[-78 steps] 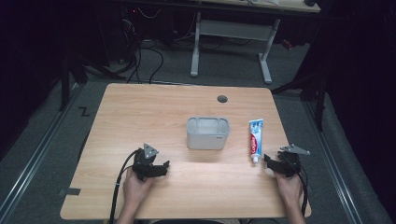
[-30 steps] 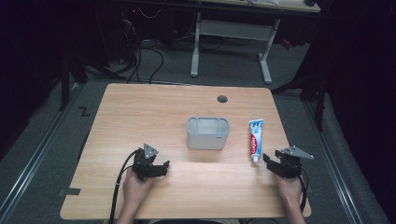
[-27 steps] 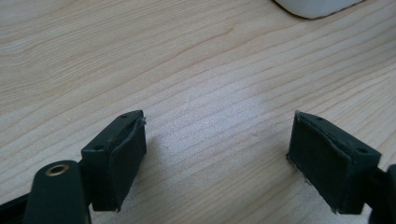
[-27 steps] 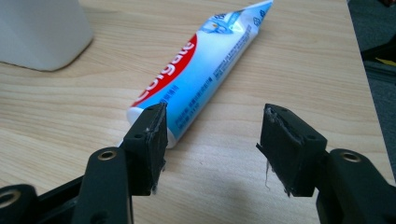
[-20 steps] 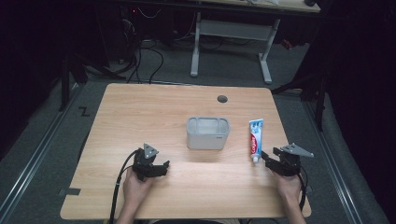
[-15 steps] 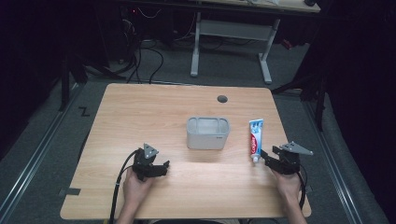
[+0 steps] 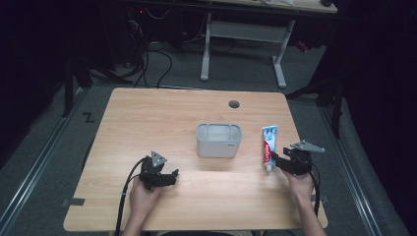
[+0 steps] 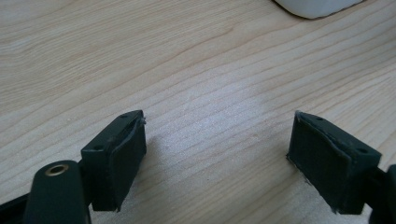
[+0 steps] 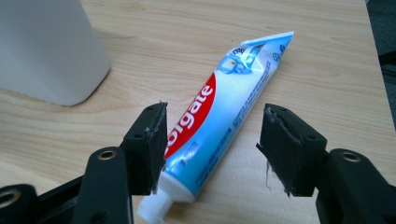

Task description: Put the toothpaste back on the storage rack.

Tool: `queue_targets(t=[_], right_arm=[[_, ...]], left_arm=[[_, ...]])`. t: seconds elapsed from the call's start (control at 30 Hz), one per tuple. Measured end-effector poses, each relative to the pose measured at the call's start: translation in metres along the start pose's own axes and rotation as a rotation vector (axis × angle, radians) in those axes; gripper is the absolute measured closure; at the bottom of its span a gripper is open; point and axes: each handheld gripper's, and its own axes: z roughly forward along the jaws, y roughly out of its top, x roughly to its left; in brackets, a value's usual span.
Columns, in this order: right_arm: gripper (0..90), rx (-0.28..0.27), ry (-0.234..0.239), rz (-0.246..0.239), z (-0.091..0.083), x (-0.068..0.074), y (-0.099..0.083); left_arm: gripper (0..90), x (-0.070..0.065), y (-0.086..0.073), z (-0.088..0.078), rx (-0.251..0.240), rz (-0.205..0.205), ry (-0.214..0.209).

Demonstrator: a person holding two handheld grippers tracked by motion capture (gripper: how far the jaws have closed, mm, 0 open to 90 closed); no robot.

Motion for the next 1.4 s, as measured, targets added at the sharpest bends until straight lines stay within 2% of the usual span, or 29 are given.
queue_targets(t=[0.1,0.27,0.53,0.57,0.67,0.77,0.87,0.97,1.1,1.23,1.3,1.4], right_arm=[[41.7,-0.01,-0.015,-0.005,0.004,0.0,0.006],[41.6,0.013,-0.026,-0.006,0.02,0.003,0.02],[41.5,0.026,-0.03,0.006,0.026,0.002,0.027],[41.1,0.033,-0.026,0.009,0.028,0.001,0.028],[40.2,0.098,-0.027,0.034,0.04,-0.001,0.03],[39.6,0.136,-0.04,0.024,0.049,-0.001,0.035],[37.8,0.16,-0.042,0.037,0.052,-0.003,0.04],[37.7,0.158,-0.052,0.033,0.054,-0.003,0.046],[37.3,0.176,-0.04,0.04,0.057,-0.002,0.051],[35.4,0.192,-0.069,0.037,0.063,0.0,0.056],[34.1,0.222,-0.072,0.05,0.068,0.0,0.058],[34.2,0.249,-0.073,0.045,0.074,-0.001,0.06]], left_arm=[[19.4,0.0,0.0,0.0,0.0,-0.001,0.0],[19.4,0.0,0.0,0.0,0.0,0.0,0.0],[19.3,0.0,0.0,0.0,0.0,0.0,-0.001],[19.3,0.0,0.0,0.0,0.0,-0.001,-0.001],[19.3,0.0,0.0,0.0,0.0,0.0,0.0],[19.3,0.0,0.0,0.0,0.0,0.0,0.0],[19.3,0.0,0.0,0.0,0.0,0.0,-0.001],[19.3,0.0,0.0,0.0,0.0,0.0,0.0],[19.3,0.0,0.0,0.0,0.0,0.0,0.0],[19.3,0.0,0.0,0.0,0.0,0.0,0.0],[19.3,0.0,0.0,0.0,0.0,-0.001,0.0],[19.3,0.0,0.0,0.0,0.0,-0.001,-0.001]])
